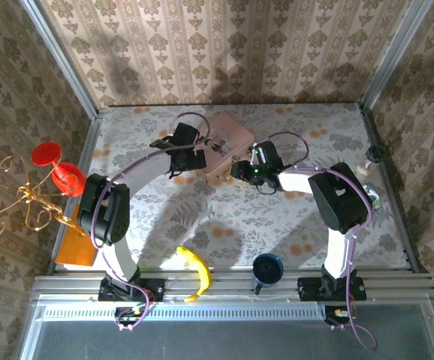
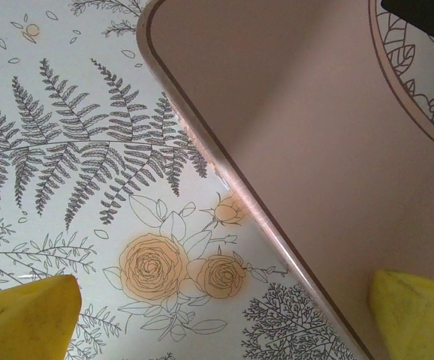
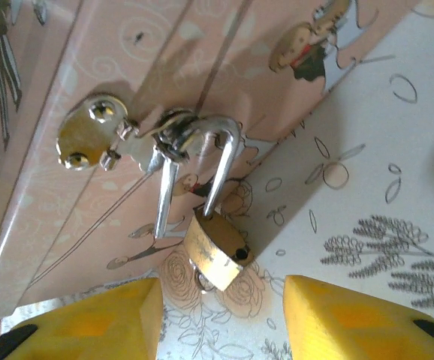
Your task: Unlock the padlock with the key
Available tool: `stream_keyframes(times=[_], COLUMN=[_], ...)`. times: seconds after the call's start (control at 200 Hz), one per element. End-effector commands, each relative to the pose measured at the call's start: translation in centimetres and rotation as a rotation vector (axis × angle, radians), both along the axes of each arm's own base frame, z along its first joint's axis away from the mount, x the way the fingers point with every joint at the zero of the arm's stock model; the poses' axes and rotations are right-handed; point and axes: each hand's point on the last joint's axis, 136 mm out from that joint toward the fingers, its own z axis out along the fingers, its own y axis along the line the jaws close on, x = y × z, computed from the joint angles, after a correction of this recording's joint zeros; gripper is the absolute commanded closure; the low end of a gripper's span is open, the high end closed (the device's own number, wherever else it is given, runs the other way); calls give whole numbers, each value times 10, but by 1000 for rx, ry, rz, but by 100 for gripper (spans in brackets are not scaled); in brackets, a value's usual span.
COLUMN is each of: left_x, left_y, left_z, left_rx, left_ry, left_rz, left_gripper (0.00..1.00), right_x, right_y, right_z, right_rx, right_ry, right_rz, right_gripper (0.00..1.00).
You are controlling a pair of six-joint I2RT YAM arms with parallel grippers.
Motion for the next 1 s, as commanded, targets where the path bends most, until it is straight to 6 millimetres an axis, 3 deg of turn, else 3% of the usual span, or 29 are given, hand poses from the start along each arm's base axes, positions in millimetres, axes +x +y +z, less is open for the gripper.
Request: stream_keyframes(times=[0.0,0.265,0.275,0.295,0.315,0.485,0.84,0.995], left_x=[-5,-5,-5,-5,-5,-5,-6,-5], left_y=[7,6,6,6,5,3,1,0], left_z=[-22,-25,-25,-26,-26,-27,-29,-28], left_rx=[57,43,42,41,39,24,4,0], left_ry=[76,85,86,87,88,92,97,95], left_rz=[-23,-22,-21,-22,-22,-21,-17,-19], left_gripper=[0,0,0,0,0,0,0,0], right_x=[-4,-13,-13,-14,-14,-14,-13,-8], right_y=[-1,8,9,11,12,15,-16,-19], right_z=[-20,-28,-28,-28,-28,-34,-42,-46], right_rx=[-145,-461,-465,-474,-481,-589,-773,-810], right_ry=[25,-47,-50,-56,-61,-71,-62,-56], right_rz=[29,84,87,92,97,111,38,27], right_gripper=[50,40,33,7,0,0,9,9])
